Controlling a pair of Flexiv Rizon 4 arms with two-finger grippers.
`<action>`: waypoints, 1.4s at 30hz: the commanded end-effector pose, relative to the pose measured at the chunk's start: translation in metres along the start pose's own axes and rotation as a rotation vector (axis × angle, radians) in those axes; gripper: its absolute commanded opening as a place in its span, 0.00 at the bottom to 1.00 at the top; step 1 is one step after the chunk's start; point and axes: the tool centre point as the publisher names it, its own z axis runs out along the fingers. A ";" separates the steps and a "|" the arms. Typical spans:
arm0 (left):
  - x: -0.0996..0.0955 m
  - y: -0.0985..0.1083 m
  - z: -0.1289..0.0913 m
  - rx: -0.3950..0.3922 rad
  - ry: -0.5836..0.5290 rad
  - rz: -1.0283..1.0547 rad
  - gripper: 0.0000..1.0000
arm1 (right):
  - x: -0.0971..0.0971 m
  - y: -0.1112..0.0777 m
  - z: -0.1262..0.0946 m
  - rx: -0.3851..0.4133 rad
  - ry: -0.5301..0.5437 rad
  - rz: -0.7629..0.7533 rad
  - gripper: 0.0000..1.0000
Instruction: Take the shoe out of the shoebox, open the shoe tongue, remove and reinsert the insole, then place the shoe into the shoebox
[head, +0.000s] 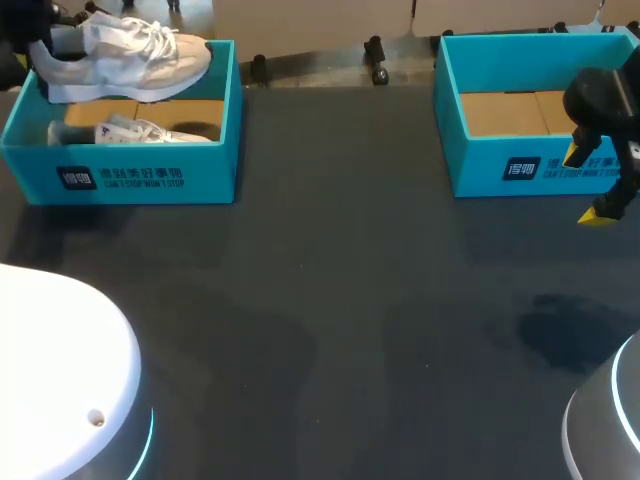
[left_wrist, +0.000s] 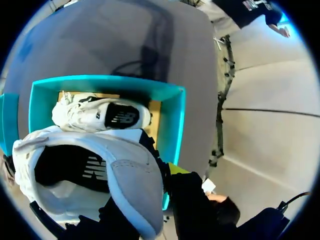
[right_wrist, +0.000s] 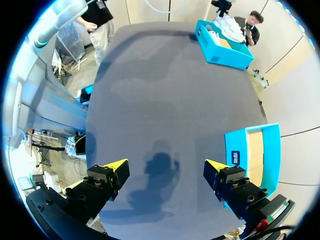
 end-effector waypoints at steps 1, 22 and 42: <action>0.002 0.013 0.002 -0.002 0.004 0.051 0.00 | -0.001 0.001 0.000 0.002 0.003 0.001 1.00; 0.003 0.052 0.038 -0.066 -0.001 0.101 0.00 | -0.001 0.001 0.000 0.002 0.003 0.001 1.00; -0.025 0.064 0.088 0.026 0.000 0.126 0.00 | -0.001 0.001 0.000 0.002 0.003 0.001 1.00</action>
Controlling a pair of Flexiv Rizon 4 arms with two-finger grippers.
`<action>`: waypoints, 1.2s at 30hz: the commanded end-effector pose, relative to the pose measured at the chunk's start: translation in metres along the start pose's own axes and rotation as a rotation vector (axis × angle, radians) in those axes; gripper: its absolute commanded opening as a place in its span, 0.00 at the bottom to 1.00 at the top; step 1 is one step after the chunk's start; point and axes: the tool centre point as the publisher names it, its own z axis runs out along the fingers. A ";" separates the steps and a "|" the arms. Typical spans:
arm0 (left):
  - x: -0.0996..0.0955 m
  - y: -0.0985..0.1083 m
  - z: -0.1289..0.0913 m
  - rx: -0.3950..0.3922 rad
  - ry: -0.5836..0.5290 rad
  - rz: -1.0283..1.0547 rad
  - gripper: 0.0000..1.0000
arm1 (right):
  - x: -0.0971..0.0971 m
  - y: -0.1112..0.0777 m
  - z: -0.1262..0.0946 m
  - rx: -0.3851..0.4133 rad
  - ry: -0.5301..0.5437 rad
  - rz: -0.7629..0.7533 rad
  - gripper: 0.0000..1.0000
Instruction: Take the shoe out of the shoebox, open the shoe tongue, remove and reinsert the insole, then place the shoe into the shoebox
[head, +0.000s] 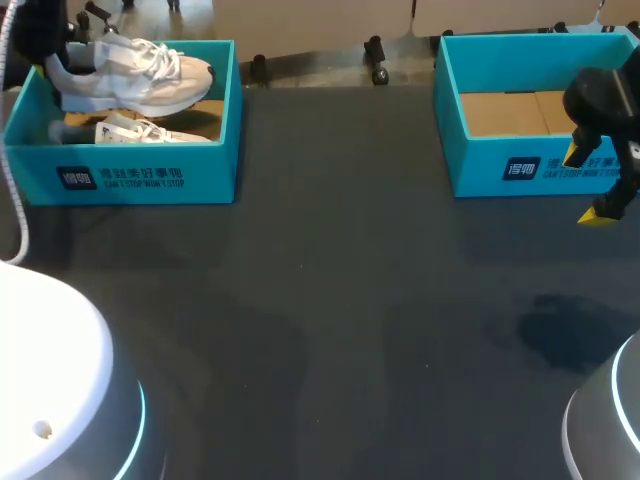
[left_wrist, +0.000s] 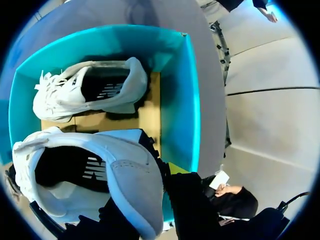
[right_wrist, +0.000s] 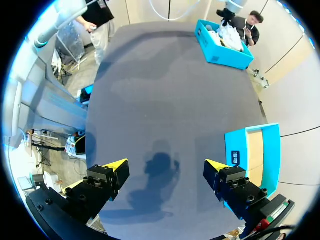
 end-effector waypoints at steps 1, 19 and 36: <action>-0.006 0.011 0.012 0.023 0.005 0.003 0.00 | -0.001 0.001 0.000 0.002 0.003 0.001 1.00; -0.016 0.022 0.038 0.068 -0.019 0.033 0.00 | -0.001 0.001 0.000 0.002 0.003 0.001 1.00; -0.021 0.034 0.064 0.124 -0.048 0.029 0.00 | -0.001 0.001 0.000 0.002 0.003 0.001 1.00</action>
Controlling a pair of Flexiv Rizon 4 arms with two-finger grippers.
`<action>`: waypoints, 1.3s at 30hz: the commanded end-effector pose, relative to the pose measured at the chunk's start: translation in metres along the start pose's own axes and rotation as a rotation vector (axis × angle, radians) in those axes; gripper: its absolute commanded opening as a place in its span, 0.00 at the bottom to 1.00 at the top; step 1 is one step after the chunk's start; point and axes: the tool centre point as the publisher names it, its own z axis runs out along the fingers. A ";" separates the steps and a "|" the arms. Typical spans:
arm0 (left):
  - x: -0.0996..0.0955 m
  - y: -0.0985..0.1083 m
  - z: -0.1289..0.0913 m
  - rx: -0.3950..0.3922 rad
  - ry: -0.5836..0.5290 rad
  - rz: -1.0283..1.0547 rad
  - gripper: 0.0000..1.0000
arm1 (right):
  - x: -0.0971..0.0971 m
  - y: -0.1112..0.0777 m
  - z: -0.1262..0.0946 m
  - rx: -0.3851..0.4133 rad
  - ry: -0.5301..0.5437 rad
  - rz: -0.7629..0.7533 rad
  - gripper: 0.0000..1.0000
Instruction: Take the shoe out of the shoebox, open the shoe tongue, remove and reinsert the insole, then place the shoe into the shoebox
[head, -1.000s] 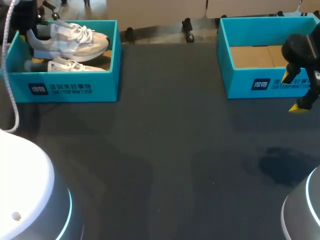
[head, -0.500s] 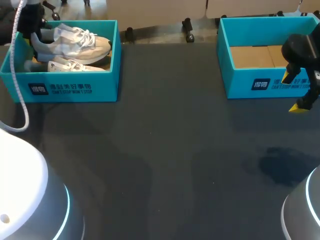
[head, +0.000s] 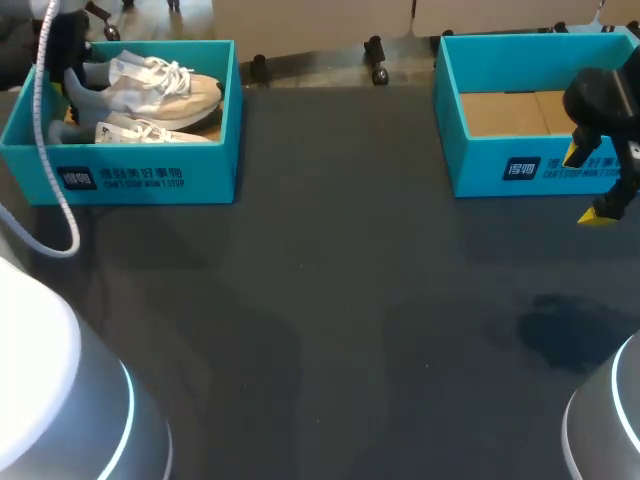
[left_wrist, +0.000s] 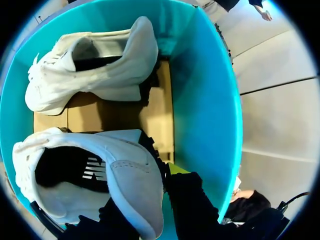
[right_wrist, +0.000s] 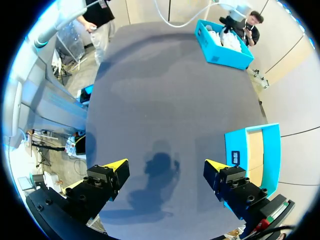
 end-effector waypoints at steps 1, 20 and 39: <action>-0.001 0.011 0.009 0.041 -0.005 0.003 0.00 | -0.001 0.001 0.000 0.002 0.003 0.001 1.00; -0.007 0.009 0.030 0.063 0.000 -0.014 0.00 | -0.001 0.001 0.000 0.002 0.003 0.001 1.00; -0.002 -0.004 0.018 0.066 -0.056 -0.027 1.00 | -0.001 0.001 0.000 0.002 0.003 0.001 1.00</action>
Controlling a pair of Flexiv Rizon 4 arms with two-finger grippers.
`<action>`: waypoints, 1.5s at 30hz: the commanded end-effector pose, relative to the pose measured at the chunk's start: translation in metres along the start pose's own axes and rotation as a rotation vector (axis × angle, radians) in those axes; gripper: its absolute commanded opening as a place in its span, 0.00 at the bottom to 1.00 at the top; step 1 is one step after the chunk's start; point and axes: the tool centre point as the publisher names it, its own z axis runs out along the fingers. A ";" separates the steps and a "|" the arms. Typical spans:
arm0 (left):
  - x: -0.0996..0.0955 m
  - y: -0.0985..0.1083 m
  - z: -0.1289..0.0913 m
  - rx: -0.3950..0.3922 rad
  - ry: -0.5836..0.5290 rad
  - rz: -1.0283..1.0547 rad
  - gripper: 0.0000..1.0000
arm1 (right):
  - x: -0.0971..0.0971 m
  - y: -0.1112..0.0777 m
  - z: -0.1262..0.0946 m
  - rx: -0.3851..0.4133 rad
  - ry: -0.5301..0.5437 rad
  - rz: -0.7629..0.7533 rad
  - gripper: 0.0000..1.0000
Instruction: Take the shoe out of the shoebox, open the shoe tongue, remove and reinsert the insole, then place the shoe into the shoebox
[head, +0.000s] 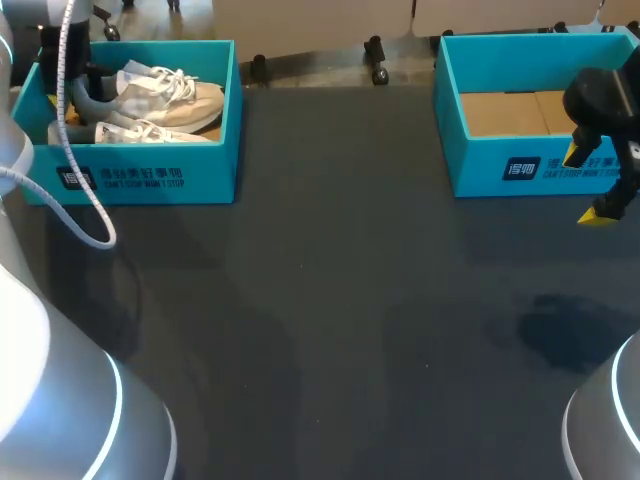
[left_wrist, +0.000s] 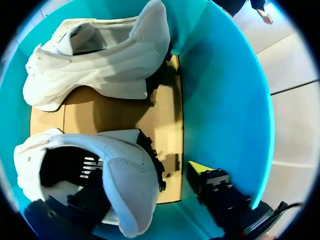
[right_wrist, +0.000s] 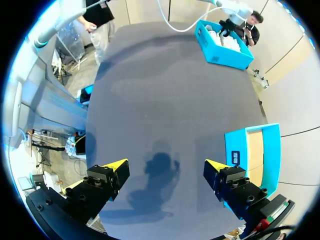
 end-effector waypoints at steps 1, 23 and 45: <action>0.005 -0.005 -0.014 -0.007 -0.023 0.007 1.00 | -0.001 0.001 0.000 0.002 0.003 0.001 1.00; 0.002 -0.045 -0.080 -0.123 -0.167 0.052 0.93 | -0.001 0.001 0.000 0.002 0.003 0.001 1.00; 0.016 -0.126 -0.102 -0.222 -0.233 0.153 0.72 | -0.001 0.001 0.000 0.002 0.003 0.001 1.00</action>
